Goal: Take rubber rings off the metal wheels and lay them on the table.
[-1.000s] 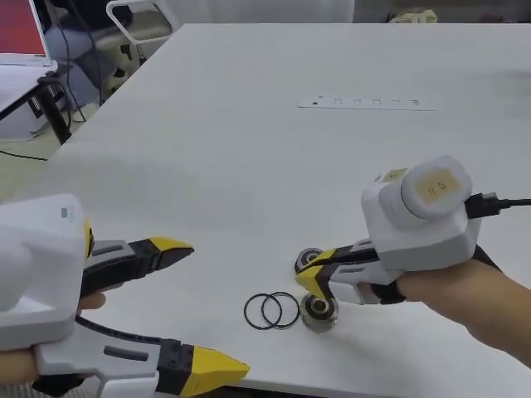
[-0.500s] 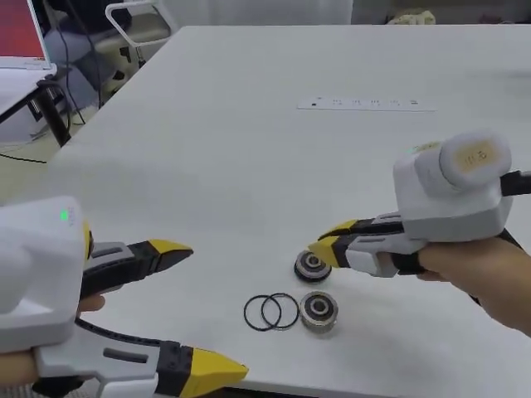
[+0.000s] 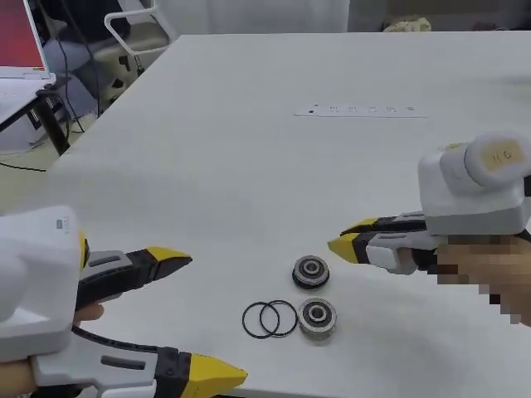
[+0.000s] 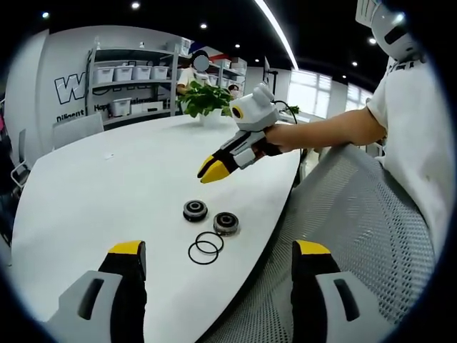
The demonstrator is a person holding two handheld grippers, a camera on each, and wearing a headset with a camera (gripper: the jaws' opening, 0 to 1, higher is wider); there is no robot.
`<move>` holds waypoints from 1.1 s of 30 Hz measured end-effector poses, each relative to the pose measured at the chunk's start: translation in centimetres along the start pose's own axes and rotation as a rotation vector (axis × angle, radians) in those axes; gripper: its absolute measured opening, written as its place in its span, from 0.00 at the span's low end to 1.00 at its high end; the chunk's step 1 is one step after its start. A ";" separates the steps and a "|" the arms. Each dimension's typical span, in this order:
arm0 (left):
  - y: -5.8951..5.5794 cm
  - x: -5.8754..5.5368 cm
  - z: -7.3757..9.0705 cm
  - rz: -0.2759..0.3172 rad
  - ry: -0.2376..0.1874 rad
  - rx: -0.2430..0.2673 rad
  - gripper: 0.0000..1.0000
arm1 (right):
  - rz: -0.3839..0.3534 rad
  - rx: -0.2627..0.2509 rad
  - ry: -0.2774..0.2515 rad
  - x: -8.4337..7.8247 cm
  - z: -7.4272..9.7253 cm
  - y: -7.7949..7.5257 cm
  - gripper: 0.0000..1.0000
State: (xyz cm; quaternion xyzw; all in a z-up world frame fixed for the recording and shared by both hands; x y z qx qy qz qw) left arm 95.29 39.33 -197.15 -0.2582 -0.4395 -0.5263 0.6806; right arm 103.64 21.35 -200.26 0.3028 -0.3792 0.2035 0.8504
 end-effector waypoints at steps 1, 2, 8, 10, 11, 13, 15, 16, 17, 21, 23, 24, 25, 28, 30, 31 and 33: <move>0.0 0.0 0.0 0.001 0.001 -0.001 0.82 | 0.004 0.009 0.001 -0.1 0.0 0.0 0.15; 0.0 0.0 0.0 0.000 0.003 -0.002 0.81 | 0.001 0.013 -0.002 -0.1 0.0 0.0 0.17; 0.0 0.2 0.0 -0.026 0.004 -0.005 0.82 | 0.034 0.025 0.034 -1.1 -0.2 -0.2 0.19; 0.2 0.8 0.2 -0.062 -0.012 0.017 0.82 | 0.054 0.020 0.052 -1.5 -0.2 -0.3 0.19; 0.2 0.9 0.2 -0.065 -0.017 0.018 0.82 | 0.059 0.018 0.058 -1.6 -0.2 -0.3 0.19; 0.3 1.4 0.4 -0.062 -0.032 0.013 0.82 | 0.064 0.022 0.069 -1.9 -0.3 -0.5 0.19; 0.5 1.7 0.4 -0.070 -0.031 0.013 0.82 | 0.067 0.025 0.074 -2.0 -0.4 -0.6 0.19; 0.7 1.9 0.4 -0.093 -0.025 0.015 0.82 | 0.069 0.025 0.078 -2.1 -0.4 -0.6 0.19; 0.9 2.0 0.5 -0.106 -0.022 0.018 0.82 | 0.072 0.024 0.083 -2.2 -0.4 -0.7 0.19; 1.8 3.7 0.7 -0.146 -0.043 0.023 0.82 | 0.077 0.024 0.093 -2.4 -0.4 -0.8 0.19; 2.3 4.6 0.7 -0.163 -0.057 0.026 0.82 | 0.081 0.021 0.101 -2.6 -0.4 -0.9 0.19; 2.5 4.9 0.7 -0.171 -0.061 0.026 0.82 | 0.085 0.020 0.104 -2.6 -0.4 -0.9 0.19; 2.7 5.2 0.6 -0.179 -0.065 0.026 0.81 | 0.088 0.019 0.107 -2.6 -0.4 -0.9 0.19; 3.3 5.7 0.1 -0.213 -0.053 0.021 0.81 | 0.092 0.022 0.112 -2.7 -0.5 -0.9 0.19; 3.7 6.1 -0.4 -0.235 -0.044 0.016 0.80 | 0.093 0.023 0.114 -2.8 -0.5 -0.8 0.19; 3.7 6.3 -0.5 -0.243 -0.046 0.010 0.80 | 0.094 0.023 0.115 -2.8 -0.5 -0.8 0.19; 3.5 7.2 -1.1 -0.258 -0.070 -0.022 0.80 | 0.094 0.025 0.119 -2.9 -0.6 -0.8 0.19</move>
Point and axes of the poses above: the centre of the closed fingertips' face, and the gripper's own axes: z roughly backward along the fingers, y roughly to its left, x roughly out of its top, the point moved 4 cm from there along z, roughly backward along the fingers, and after that the axes turned 12 degrees about -z, right-handed, at the moved point
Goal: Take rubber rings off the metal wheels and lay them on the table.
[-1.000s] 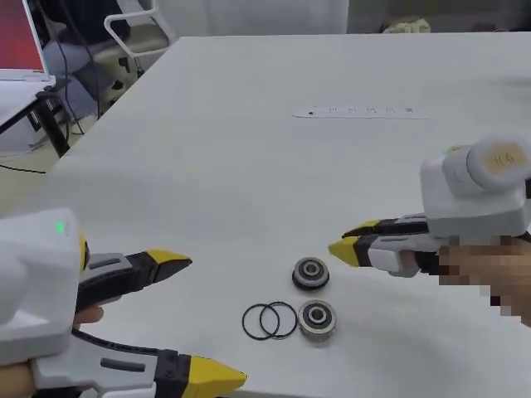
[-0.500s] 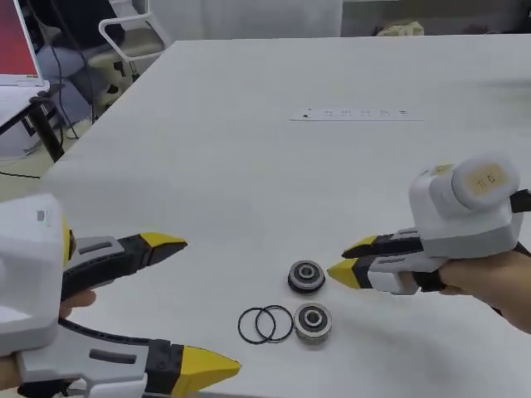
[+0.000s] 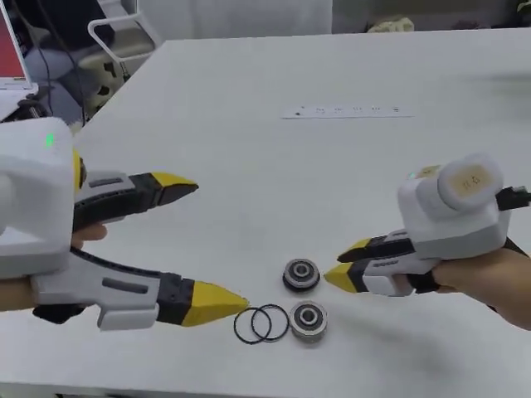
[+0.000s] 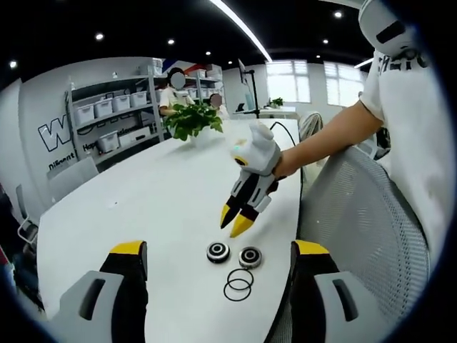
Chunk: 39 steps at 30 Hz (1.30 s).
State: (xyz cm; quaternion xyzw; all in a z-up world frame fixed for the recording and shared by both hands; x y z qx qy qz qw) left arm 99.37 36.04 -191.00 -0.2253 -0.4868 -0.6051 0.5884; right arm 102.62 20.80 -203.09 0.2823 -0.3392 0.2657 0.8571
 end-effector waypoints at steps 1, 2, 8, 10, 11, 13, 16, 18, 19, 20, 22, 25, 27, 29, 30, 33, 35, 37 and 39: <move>0.0 0.3 -0.2 -0.008 -0.008 -0.012 0.80 | 0.000 0.001 0.001 0.0 0.0 0.0 0.19; 0.1 0.6 -0.6 -0.025 -0.012 -0.022 0.80 | 0.001 0.003 0.005 -0.1 -0.1 0.0 0.19; 1.1 1.5 -2.7 -0.082 -0.012 -0.065 0.77 | 0.012 0.012 0.022 -0.5 -0.3 0.3 0.18; 1.4 1.8 -3.4 -0.091 -0.018 -0.079 0.76 | 0.014 0.013 0.026 -0.5 -0.4 0.3 0.18; 1.6 2.0 -3.9 -0.097 -0.023 -0.085 0.76 | 0.015 0.013 0.028 -0.6 -0.4 0.3 0.18; 2.0 2.2 -4.7 -0.107 -0.031 -0.092 0.75 | 0.016 0.012 0.028 -0.6 -0.4 0.2 0.18; 2.7 2.2 -5.9 -0.118 -0.040 -0.075 0.74 | 0.011 0.012 0.026 -0.6 -0.3 0.2 0.18; 3.0 2.1 -6.7 -0.117 -0.055 -0.072 0.73 | 0.008 0.012 0.023 -0.6 -0.3 0.2 0.18; 3.1 2.1 -7.1 -0.113 -0.061 -0.072 0.72 | 0.007 0.012 0.023 -0.6 -0.3 0.2 0.18; 3.3 1.9 -7.6 -0.107 -0.065 -0.070 0.71 | 0.006 0.012 0.023 -0.6 -0.3 0.2 0.18; 3.5 1.5 -8.4 -0.104 -0.061 -0.051 0.71 | 0.006 0.010 0.025 -0.7 -0.3 0.1 0.18; 3.7 1.0 -9.1 -0.089 -0.083 -0.020 0.71 | 0.001 0.009 0.024 -0.7 -0.3 0.1 0.18; 3.6 0.4 -9.5 -0.075 -0.084 -0.013 0.69 | -0.001 0.009 0.022 -0.7 -0.3 0.0 0.18; 3.3 -0.8 -10.0 -0.078 -0.057 -0.011 0.66 | -0.004 0.008 0.020 -0.6 -0.3 0.0 0.18; 3.0 -1.6 -10.2 -0.079 -0.040 -0.014 0.65 | -0.004 0.008 0.019 -0.6 -0.3 0.0 0.18; 2.3 -3.0 -10.5 -0.012 -0.026 -0.029 0.60 | -0.009 0.009 0.017 -0.6 -0.3 0.0 0.18; 2.1 -3.8 -10.7 0.006 -0.018 -0.032 0.57 | -0.010 0.008 0.019 -0.6 -0.3 0.0 0.18; 1.6 -4.6 -11.0 0.007 0.011 -0.047 0.53 | -0.011 0.009 0.020 -0.7 -0.4 0.0 0.18; 1.1 -5.1 -11.4 0.015 0.016 -0.069 0.51 | -0.010 0.010 0.024 -0.7 -0.4 0.0 0.18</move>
Point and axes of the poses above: the centre of the closed fingertips' face, and the gripper's own axes: z roughly backward along the fingers, y roughly to its left, x roughly out of its top, the point moved 4 cm from there along z, roughly backward along the fingers, and after that the axes turned 12 degrees about -z, right-handed, at the moved point
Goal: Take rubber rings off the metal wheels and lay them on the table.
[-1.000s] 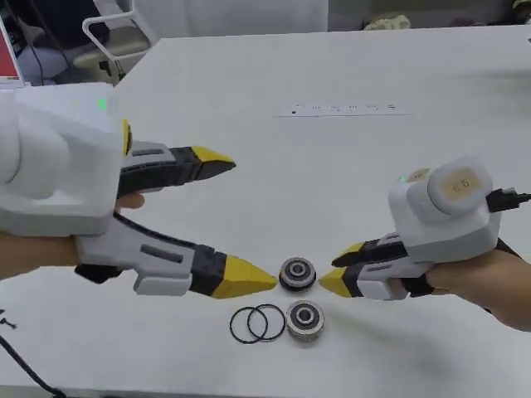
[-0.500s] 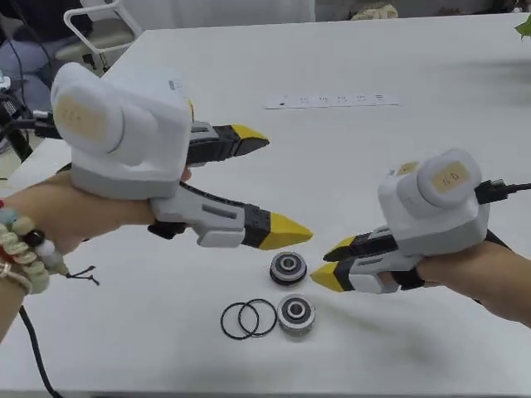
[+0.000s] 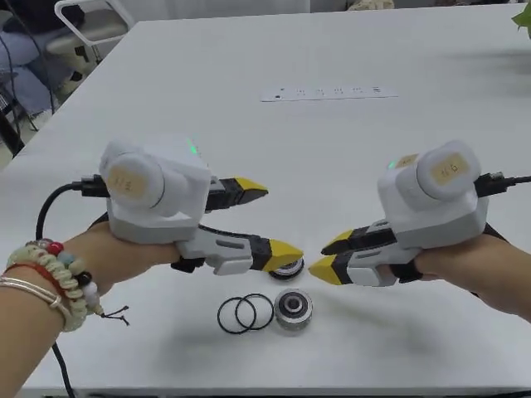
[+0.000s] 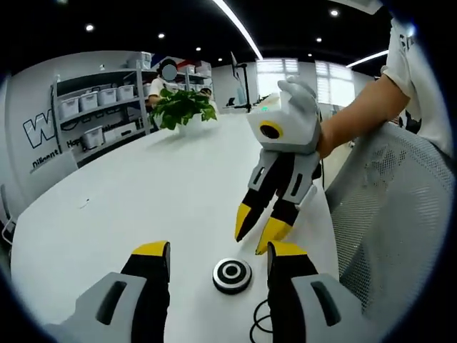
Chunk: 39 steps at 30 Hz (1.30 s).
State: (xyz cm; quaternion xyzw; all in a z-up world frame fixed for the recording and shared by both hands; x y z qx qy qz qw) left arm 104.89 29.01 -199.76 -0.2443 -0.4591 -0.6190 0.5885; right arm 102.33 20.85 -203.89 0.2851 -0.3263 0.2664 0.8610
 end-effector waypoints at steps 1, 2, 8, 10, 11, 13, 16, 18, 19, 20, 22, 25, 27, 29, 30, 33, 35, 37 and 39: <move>-0.1 -0.2 -0.2 0.003 0.006 -0.004 0.49 | 0.001 0.000 0.001 0.0 0.0 0.0 0.18; -0.4 -0.6 -0.4 0.001 0.025 -0.016 0.48 | 0.002 0.001 0.003 -0.1 0.0 0.0 0.18; -1.1 -2.1 -1.0 0.013 0.073 -0.057 0.31 | 0.001 0.002 0.004 -0.1 -0.1 0.0 0.18; -1.2 -2.4 -1.1 0.013 0.090 -0.055 0.25 | 0.002 0.001 0.004 -0.1 -0.1 0.1 0.18; -1.1 -2.5 -1.1 0.014 0.093 -0.050 0.22 | 0.002 0.001 0.003 -0.1 -0.1 0.1 0.18; -0.9 -2.7 -1.1 0.033 0.099 -0.045 0.17 | 0.002 0.001 0.002 0.0 -0.1 0.1 0.18; -1.1 -2.9 -1.1 0.051 0.104 -0.051 0.15 | 0.003 0.003 0.002 0.0 -0.1 0.2 0.18; -1.3 -2.9 -1.3 0.039 0.110 -0.056 0.14 | 0.006 0.004 0.004 0.0 -0.1 0.2 0.18; -1.3 -3.0 -1.4 0.037 0.112 -0.058 0.13 | 0.006 0.005 0.004 0.0 -0.1 0.3 0.18; -1.4 -3.0 -1.5 0.040 0.117 -0.064 0.13 | 0.006 0.006 0.004 0.0 -0.1 0.3 0.18; -1.6 -3.0 -1.5 0.040 0.116 -0.072 0.12 | 0.008 0.006 0.005 -0.1 -0.2 0.2 0.18; -1.5 -3.0 -1.6 0.044 0.119 -0.070 0.11 | 0.007 0.008 0.002 -0.1 -0.2 0.3 0.17; -1.5 -3.1 -1.6 0.074 0.122 -0.065 0.10 | 0.006 0.013 -0.001 -0.1 -0.4 0.4 0.18; -1.4 -3.1 -1.6 0.073 0.123 -0.056 0.08 | 0.009 0.016 -0.008 -0.2 -0.6 0.5 0.19; -1.4 -3.2 -1.5 0.069 0.129 -0.057 0.08 | 0.012 0.017 -0.011 -0.3 -0.7 0.5 0.19; -1.6 -3.0 -1.7 0.058 0.122 -0.063 0.08 | 0.023 0.018 -0.014 -0.5 -1.1 0.6 0.20; -1.7 -3.0 -1.7 0.050 0.120 -0.065 0.08 | 0.033 0.019 -0.007 -0.7 -1.3 0.8 0.19; -1.7 -2.9 -1.8 0.049 0.118 -0.069 0.08 | 0.036 0.021 -0.009 -0.7 -1.5 0.9 0.19; -1.9 -2.9 -1.8 0.044 0.115 -0.078 0.08 | 0.044 0.018 -0.013 -0.7 -1.7 1.1 0.19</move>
Point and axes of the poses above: the centre of the closed fingertips' face, and the gripper's own axes: z roughly backward along the fingers, y roughly to its left, x roughly out of its top, the point moved 4 cm from there along z, roughly backward along the fingers, and after that the axes turned 12 degrees about -z, right-handed, at the moved point
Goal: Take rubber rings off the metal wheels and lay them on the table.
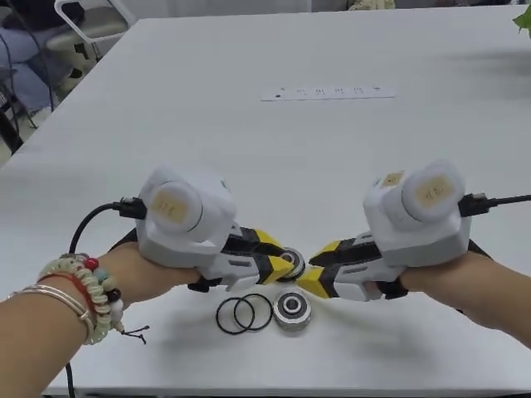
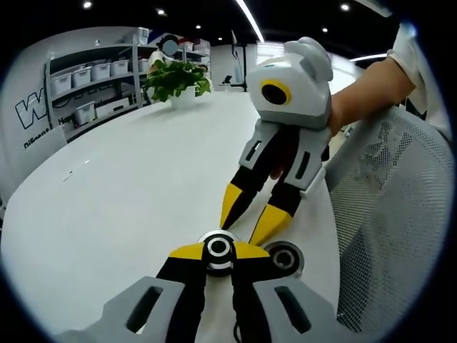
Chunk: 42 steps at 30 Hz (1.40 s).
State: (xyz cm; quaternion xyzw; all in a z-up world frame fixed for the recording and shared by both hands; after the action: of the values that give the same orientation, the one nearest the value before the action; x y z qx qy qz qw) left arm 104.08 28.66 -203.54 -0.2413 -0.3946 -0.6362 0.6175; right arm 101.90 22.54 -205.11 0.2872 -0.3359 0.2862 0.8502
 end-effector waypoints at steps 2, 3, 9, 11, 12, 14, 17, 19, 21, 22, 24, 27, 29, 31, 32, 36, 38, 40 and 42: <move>-0.1 0.1 0.0 -0.010 -0.001 -0.005 0.08 | 0.009 -0.007 -0.003 0.1 0.0 0.0 0.19; -0.1 0.1 0.0 -0.009 -0.001 -0.005 0.08 | 0.009 -0.008 -0.005 0.2 0.0 0.0 0.19; -0.2 0.0 0.0 -0.008 -0.012 -0.010 0.08 | 0.020 0.008 -0.011 0.2 -0.1 0.2 0.20; -0.2 0.0 0.0 -0.006 -0.013 -0.010 0.08 | 0.036 0.002 -0.002 0.2 -0.2 0.1 0.19; -0.2 0.0 0.0 -0.006 -0.013 -0.010 0.08 | 0.037 0.004 -0.004 0.2 -0.2 0.2 0.19; -0.2 0.0 0.0 -0.005 -0.016 -0.009 0.08 | 0.047 0.006 -0.002 0.2 -0.1 0.2 0.19; -0.2 0.0 0.0 -0.001 -0.020 -0.007 0.08 | 0.070 0.006 0.008 0.1 -0.1 0.2 0.17; -0.2 -0.1 0.0 0.001 -0.022 -0.006 0.08 | 0.079 0.009 0.008 0.1 -0.1 0.2 0.17; -0.2 0.0 0.0 0.002 -0.023 -0.005 0.08 | 0.078 0.011 0.010 0.1 -0.1 0.2 0.17; -0.3 0.0 0.0 0.003 -0.024 -0.005 0.08 | 0.078 0.012 0.011 0.1 0.0 0.2 0.16; -0.3 -0.1 0.0 0.004 -0.024 -0.005 0.08 | 0.077 0.014 0.014 0.0 0.0 0.2 0.15; -0.3 -0.1 0.0 0.008 -0.024 -0.004 0.08 | 0.067 0.017 0.016 0.0 0.0 0.1 0.14; -0.3 -0.1 0.0 0.009 -0.024 -0.004 0.08 | 0.068 0.019 0.022 0.0 0.1 0.1 0.13; -0.3 -0.1 0.0 0.010 -0.025 -0.003 0.08 | 0.072 0.019 0.026 -0.1 0.1 0.1 0.11; -0.3 -0.1 0.0 0.011 -0.025 -0.003 0.08 | 0.074 0.018 0.029 -0.1 0.1 0.1 0.10; -0.3 -0.1 0.1 0.015 -0.026 -0.004 0.08 | 0.112 0.006 0.033 -0.1 0.3 -0.1 0.00; -0.3 -0.1 0.1 0.013 -0.026 -0.003 0.08 | 0.109 0.003 0.042 -0.1 0.6 0.2 0.00; -0.3 -0.1 0.1 0.010 -0.026 -0.003 0.08 | 0.101 0.003 0.041 -0.1 0.7 0.2 0.00; -0.3 -0.1 0.1 0.004 -0.027 -0.004 0.08 | 0.067 0.003 0.045 -0.2 0.7 0.1 0.00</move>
State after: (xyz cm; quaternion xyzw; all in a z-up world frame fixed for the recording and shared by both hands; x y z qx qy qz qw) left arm 103.79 28.76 -203.68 -0.2520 -0.4011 -0.6323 0.6130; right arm 101.46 22.09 -204.81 0.2706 -0.3255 0.3216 0.8470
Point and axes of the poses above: the centre of the closed fingertips' face, and the gripper's own axes: z roughly backward along the fingers, y roughly to its left, x roughly out of its top, the point moved 4 cm from there along z, roughly backward along the fingers, and after that the axes turned 12 degrees about -z, right-handed, at the moved point
